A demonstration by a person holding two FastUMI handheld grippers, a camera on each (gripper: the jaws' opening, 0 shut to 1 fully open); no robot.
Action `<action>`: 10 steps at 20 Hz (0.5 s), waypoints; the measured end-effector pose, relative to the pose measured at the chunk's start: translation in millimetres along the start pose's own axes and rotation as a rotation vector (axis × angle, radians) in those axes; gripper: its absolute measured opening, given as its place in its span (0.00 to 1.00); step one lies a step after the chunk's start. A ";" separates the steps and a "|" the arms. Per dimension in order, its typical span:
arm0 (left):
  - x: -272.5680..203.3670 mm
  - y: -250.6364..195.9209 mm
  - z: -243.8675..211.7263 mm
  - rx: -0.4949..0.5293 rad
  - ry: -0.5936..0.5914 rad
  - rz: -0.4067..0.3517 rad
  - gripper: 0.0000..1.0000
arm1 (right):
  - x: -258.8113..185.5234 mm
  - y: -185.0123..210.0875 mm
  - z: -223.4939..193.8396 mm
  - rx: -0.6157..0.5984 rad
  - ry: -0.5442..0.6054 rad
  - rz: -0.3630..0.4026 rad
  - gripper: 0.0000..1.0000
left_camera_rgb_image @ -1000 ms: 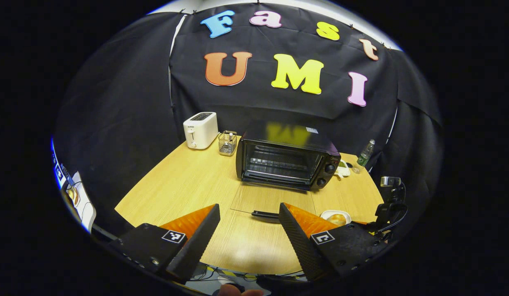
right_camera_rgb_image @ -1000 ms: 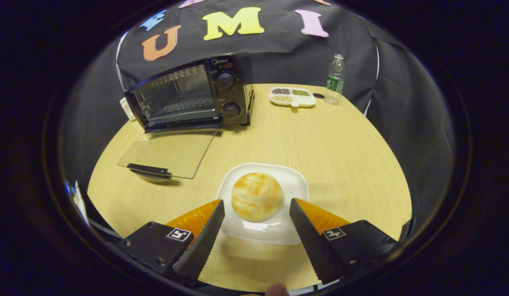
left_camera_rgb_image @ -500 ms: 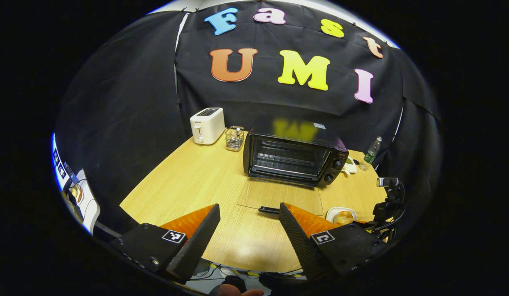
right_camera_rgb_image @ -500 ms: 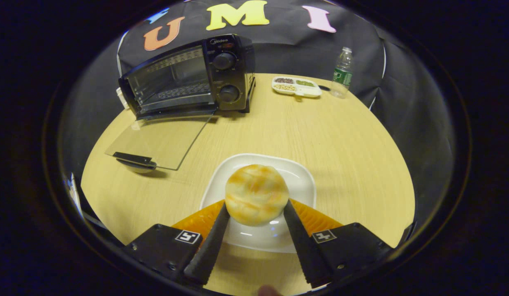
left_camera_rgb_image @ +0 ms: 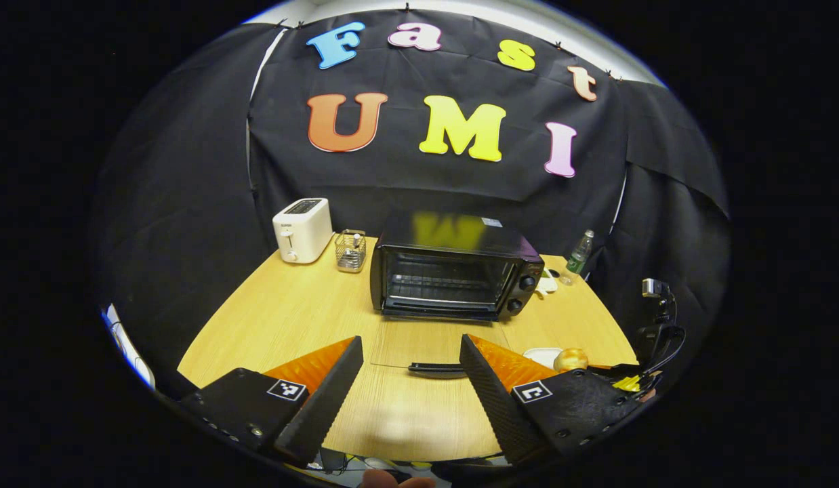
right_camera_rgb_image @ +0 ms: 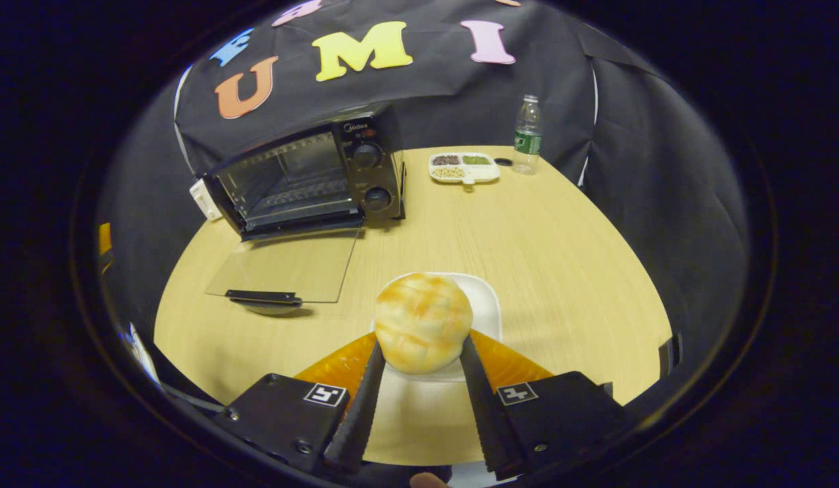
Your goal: Open the electric oven with the left hand, put the food in, and close the electric oven.
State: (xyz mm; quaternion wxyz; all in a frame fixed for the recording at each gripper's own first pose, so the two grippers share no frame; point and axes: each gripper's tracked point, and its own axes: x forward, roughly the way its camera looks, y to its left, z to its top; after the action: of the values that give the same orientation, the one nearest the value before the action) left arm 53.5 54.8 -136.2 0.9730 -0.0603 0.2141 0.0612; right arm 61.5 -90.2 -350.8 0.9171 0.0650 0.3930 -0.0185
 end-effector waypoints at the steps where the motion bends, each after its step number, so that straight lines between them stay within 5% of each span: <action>1: -0.9 3.9 2.8 0.001 -0.009 -0.006 0.95 | -5.3 6.4 -0.1 0.003 -0.003 0.005 0.65; 10: -35.9 76.2 -3.4 0.004 -0.006 0.070 0.95 | 22.8 116.2 41.0 0.108 -0.087 0.120 0.65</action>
State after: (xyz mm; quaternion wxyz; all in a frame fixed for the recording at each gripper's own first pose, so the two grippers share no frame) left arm 8.7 126.0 -131.0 0.9710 -0.0506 0.2134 0.0950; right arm 116.6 19.9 -327.1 0.9278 0.1370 0.3467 0.0127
